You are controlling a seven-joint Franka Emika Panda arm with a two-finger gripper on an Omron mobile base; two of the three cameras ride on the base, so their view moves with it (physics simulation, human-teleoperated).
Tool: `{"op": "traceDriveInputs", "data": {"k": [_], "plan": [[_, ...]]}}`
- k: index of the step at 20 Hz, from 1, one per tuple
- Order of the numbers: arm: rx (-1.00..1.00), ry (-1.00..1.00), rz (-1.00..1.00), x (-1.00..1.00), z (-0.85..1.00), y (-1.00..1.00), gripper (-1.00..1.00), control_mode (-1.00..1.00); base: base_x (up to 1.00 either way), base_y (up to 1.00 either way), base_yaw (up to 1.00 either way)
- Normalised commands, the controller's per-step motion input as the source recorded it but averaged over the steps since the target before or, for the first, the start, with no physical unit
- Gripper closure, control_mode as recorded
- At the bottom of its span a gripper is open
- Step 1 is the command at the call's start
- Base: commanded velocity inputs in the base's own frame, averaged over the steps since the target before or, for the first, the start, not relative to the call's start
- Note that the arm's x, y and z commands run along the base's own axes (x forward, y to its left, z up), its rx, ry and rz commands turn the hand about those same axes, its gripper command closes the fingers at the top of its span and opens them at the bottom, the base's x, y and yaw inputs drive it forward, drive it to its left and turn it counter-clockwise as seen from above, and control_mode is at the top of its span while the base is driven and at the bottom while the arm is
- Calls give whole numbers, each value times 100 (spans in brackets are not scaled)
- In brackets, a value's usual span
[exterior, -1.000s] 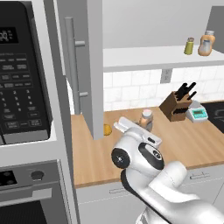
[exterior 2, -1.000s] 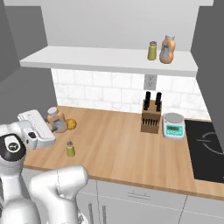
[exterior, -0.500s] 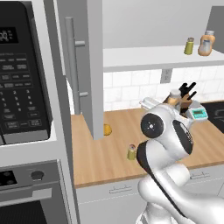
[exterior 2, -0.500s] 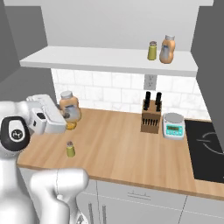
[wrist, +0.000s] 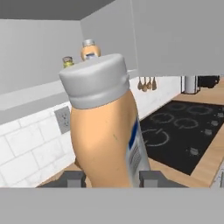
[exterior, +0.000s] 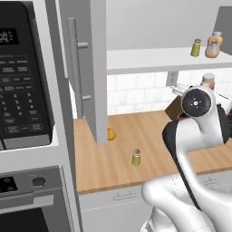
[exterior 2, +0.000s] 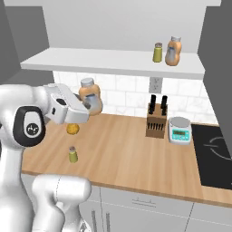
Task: Put the shaker and condiment bottle from the counter next to their counterparts in the cabinet.
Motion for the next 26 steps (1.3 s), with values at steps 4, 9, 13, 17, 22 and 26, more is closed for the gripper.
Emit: {"op": "traceDriveInputs", "data": {"k": [4, 9, 13, 17, 22, 26], "plan": [[-1, 16, -1, 0, 71, -26, 100, -100, 0, 0, 0], [-3, 6, 0, -2, 71, -11, 100, -100, 0, 0, 0], [-16, 4, 5, -2, 11, 27, 100, -100, 0, 0, 0], [-5, 0, 11, 1, 24, 0, 100, -100, 0, 0, 0], [-1, -1, 8, 0, 23, -12, 100, -100, 0, 0, 0], [-1, 0, 0, 3, 9, -28, 100, -100, 0, 0, 0]]}}
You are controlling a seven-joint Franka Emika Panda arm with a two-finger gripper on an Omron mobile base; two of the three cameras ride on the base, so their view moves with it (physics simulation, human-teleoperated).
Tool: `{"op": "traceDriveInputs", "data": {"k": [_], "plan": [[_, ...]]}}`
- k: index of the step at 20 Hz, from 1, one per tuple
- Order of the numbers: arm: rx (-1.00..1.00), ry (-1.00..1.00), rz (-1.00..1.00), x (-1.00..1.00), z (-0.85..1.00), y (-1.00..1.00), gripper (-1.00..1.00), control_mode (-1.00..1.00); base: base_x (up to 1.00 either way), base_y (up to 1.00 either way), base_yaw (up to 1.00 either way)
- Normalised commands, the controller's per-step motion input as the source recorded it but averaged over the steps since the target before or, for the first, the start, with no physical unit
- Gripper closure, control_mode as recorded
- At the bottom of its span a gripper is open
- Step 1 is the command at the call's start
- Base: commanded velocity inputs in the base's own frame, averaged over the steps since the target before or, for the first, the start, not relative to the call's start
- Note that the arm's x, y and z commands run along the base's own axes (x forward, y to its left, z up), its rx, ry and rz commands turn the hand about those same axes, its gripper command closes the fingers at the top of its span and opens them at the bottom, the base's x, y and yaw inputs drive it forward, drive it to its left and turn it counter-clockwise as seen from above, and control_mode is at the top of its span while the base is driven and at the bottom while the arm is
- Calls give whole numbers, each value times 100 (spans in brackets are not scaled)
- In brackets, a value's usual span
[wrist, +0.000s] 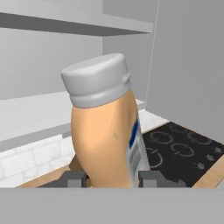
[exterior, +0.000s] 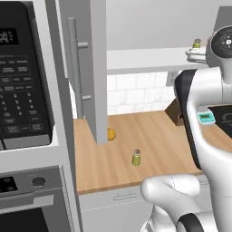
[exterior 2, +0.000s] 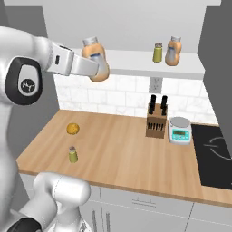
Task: Put the shaker and condiment bottle from the counter next to their counterparts in the cabinet.
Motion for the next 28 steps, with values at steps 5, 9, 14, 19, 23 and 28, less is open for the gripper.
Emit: {"op": "traceDriveInputs", "data": {"k": [5, 9, 14, 19, 23, 28], "plan": [[0, 0, 0, 25, 0, -34, 100, -100, 0, 0, 0], [0, -1, 7, 23, 2, -15, 100, -100, 0, 0, 0], [0, -4, 12, 39, 0, -10, 100, -100, 0, 0, 0], [0, -8, 3, 43, -10, -28, 100, -100, 0, 0, 0], [0, -5, 0, 33, -8, -27, 100, -100, 0, 0, 0], [2, -1, 0, 26, 0, -8, 100, -100, 0, 0, 0]]}}
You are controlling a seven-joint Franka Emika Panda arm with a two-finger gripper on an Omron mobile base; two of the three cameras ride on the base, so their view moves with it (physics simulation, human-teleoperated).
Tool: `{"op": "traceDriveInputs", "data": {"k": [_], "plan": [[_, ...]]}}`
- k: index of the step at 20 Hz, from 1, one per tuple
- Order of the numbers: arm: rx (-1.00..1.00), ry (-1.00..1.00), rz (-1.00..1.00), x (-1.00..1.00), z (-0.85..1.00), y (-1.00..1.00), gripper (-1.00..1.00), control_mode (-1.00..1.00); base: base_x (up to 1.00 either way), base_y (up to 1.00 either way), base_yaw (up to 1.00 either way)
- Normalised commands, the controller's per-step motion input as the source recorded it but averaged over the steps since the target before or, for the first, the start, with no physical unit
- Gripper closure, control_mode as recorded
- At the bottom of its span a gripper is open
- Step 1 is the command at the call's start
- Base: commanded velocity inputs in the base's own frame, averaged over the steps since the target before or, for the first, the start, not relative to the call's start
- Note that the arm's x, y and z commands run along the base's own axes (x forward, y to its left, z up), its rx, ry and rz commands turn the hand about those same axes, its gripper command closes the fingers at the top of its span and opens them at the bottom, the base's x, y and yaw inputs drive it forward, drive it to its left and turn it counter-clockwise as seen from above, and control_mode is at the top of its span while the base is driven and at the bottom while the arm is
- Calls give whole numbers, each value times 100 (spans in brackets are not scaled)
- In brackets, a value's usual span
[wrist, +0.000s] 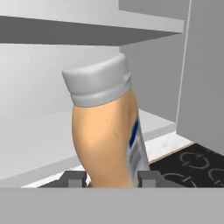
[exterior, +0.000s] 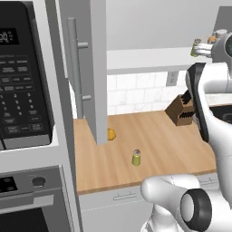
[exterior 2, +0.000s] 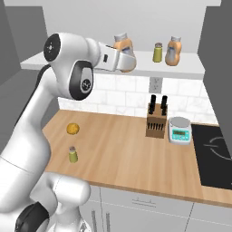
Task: Put the shaker and condiment bottle from the counter next to their counterparts in the cabinet.
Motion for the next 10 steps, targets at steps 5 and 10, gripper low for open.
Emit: {"op": "traceDriveInputs", "data": {"k": [5, 10], "plan": [[10, 1, 0, 32, 0, -3, 100, -100, 0, 0, 0], [5, 0, 1, 21, 0, -24, 100, -100, 0, 0, 0]]}}
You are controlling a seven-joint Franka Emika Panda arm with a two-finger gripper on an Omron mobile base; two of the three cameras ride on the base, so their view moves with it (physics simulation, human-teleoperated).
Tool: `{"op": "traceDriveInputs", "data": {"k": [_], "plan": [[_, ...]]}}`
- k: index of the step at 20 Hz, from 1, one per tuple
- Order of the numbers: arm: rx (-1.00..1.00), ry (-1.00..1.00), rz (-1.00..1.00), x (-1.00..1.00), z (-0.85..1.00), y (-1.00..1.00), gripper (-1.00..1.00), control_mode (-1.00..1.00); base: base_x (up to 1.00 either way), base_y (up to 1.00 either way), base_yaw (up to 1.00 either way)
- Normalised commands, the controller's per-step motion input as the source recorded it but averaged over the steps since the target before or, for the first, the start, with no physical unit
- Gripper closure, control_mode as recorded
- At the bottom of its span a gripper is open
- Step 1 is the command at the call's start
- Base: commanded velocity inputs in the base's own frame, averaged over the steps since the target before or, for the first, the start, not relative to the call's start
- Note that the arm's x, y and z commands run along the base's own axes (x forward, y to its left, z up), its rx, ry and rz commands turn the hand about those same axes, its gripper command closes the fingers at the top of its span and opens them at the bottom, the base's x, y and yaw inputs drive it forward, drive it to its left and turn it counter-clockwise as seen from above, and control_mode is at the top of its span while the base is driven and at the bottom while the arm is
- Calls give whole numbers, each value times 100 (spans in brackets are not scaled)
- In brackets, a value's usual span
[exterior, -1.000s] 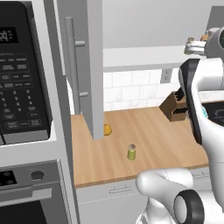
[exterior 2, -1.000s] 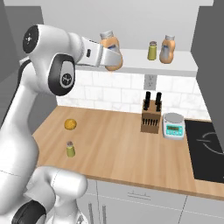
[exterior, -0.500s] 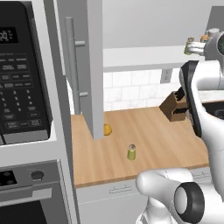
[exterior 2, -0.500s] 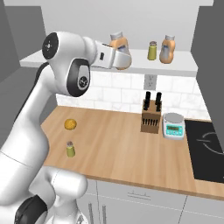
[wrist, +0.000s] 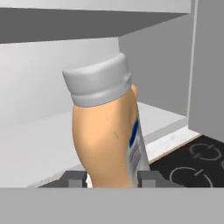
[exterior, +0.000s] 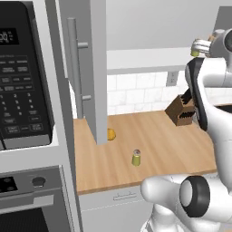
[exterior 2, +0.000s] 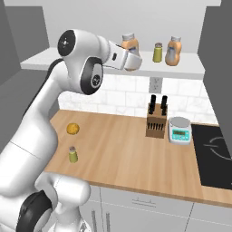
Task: Put the shaker and condiment bottle from the counter next to their counterparts in the cabinet.
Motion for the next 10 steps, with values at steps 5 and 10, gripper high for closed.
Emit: {"op": "traceDriveInputs", "data": {"k": [5, 10], "plan": [[2, 0, 1, 22, -2, -28, 100, -100, 0, 0, 0], [0, 1, 4, 37, -11, -4, 100, -100, 0, 0, 0]]}}
